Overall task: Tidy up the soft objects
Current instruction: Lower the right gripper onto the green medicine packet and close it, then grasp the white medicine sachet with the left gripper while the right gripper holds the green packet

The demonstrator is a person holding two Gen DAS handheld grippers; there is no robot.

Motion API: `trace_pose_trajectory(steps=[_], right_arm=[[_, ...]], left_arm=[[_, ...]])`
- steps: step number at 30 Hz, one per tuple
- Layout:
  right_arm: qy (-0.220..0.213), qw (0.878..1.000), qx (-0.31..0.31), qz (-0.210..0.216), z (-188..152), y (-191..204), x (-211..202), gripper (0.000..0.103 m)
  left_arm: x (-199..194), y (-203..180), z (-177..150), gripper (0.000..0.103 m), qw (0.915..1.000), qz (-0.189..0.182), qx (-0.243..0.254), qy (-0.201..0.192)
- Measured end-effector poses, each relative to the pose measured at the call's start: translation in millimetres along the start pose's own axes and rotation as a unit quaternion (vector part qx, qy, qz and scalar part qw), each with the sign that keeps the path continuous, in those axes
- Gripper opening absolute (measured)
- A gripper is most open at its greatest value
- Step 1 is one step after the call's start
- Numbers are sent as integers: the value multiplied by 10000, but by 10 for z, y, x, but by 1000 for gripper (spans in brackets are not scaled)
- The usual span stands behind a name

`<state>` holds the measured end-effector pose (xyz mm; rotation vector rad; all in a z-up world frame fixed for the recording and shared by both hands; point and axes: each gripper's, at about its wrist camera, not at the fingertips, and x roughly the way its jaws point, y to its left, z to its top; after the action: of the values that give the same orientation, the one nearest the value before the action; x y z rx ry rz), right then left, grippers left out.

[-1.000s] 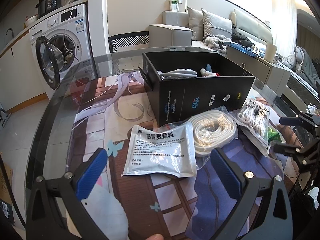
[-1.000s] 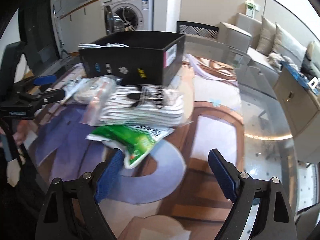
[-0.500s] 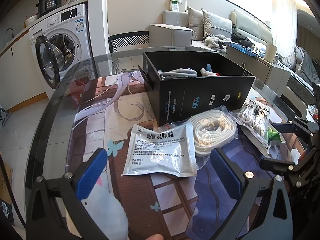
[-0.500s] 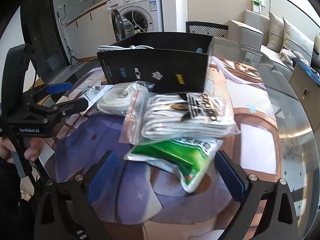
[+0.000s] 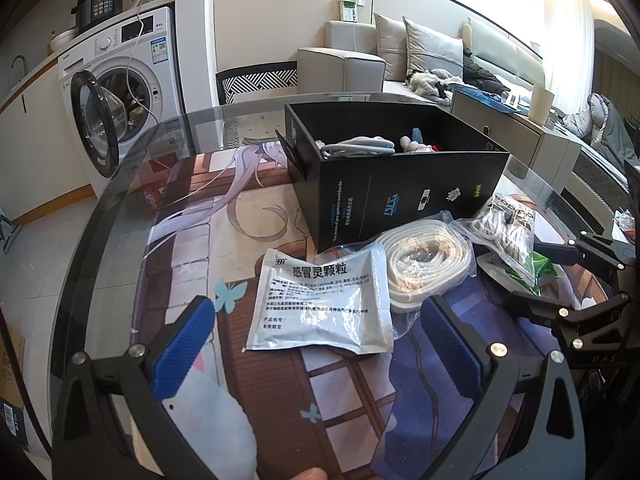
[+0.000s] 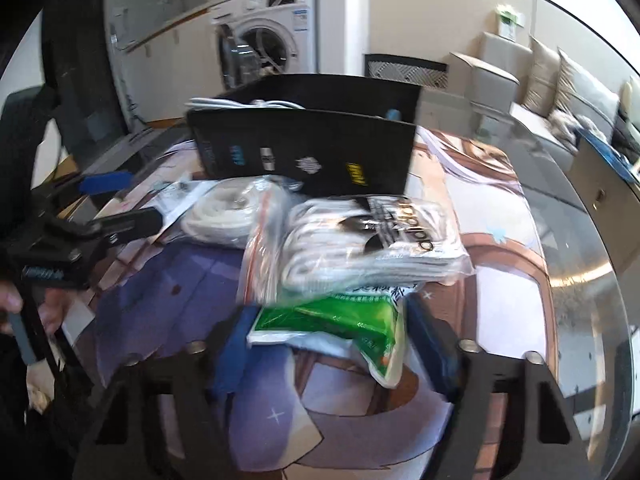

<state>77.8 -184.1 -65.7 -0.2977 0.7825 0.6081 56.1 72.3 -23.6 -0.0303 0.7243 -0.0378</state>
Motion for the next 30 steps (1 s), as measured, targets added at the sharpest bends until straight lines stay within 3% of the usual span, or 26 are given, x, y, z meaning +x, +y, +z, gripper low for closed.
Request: trace_pose_trajectory(steps=[11, 20, 30], right_arm=[[-335, 9971, -248, 630, -68, 139, -185, 59], [-915, 9845, -383, 1445, 7, 305, -512, 59], [-1204, 9845, -317, 1237, 86, 233, -671, 59]], left_arm=[[1, -3, -5, 103, 10000, 3, 9, 12], [24, 26, -11, 103, 10000, -33, -7, 63], [93, 80, 28, 103, 9995, -15, -120, 299]])
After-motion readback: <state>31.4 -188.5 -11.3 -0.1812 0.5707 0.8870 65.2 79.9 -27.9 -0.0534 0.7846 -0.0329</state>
